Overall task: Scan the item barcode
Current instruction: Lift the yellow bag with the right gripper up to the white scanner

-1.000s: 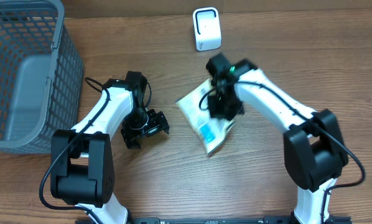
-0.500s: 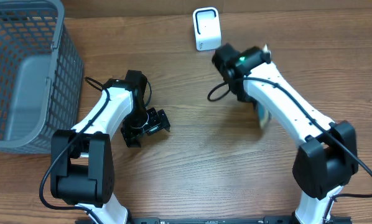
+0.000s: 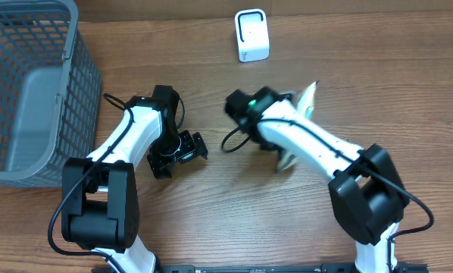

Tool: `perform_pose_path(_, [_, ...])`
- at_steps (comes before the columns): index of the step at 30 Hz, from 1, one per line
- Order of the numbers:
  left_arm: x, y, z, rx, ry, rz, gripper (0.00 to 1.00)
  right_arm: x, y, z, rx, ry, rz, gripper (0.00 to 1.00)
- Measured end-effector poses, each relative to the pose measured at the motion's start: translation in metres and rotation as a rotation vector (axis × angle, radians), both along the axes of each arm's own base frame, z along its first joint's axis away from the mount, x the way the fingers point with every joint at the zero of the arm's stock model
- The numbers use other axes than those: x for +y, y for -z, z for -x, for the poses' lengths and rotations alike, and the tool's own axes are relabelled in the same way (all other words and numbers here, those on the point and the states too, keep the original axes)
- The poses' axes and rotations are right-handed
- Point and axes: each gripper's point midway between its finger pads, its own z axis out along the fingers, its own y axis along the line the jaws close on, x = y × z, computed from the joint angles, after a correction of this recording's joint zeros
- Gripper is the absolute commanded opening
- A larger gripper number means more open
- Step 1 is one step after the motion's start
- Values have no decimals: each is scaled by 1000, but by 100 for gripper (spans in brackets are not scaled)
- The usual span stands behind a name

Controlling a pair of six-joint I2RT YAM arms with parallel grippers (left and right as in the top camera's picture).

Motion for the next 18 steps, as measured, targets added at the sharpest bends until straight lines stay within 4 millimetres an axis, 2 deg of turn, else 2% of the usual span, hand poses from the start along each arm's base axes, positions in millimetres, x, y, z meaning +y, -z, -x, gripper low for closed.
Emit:
perform_pose_path(1, [0, 0, 0, -1, 0, 0, 100, 11, 3, 2, 2, -19, -28, 75])
perform_pose_path(6, [0, 0, 0, -2, 8, 1, 100, 61, 15, 15, 32, -76, -195, 75])
perform_pose_path(10, [0, 0, 1, -2, 25, 4, 100, 82, 12, 14, 75, -104, -305, 77])
perform_pose_path(13, [0, -1, 4, 7, 40, 5, 100, 76, -2, 10, 99, -91, -317, 93])
perform_pose_path(18, [0, 0, 3, -2, 70, 10, 98, 50, -15, -14, 111, -64, -337, 95])
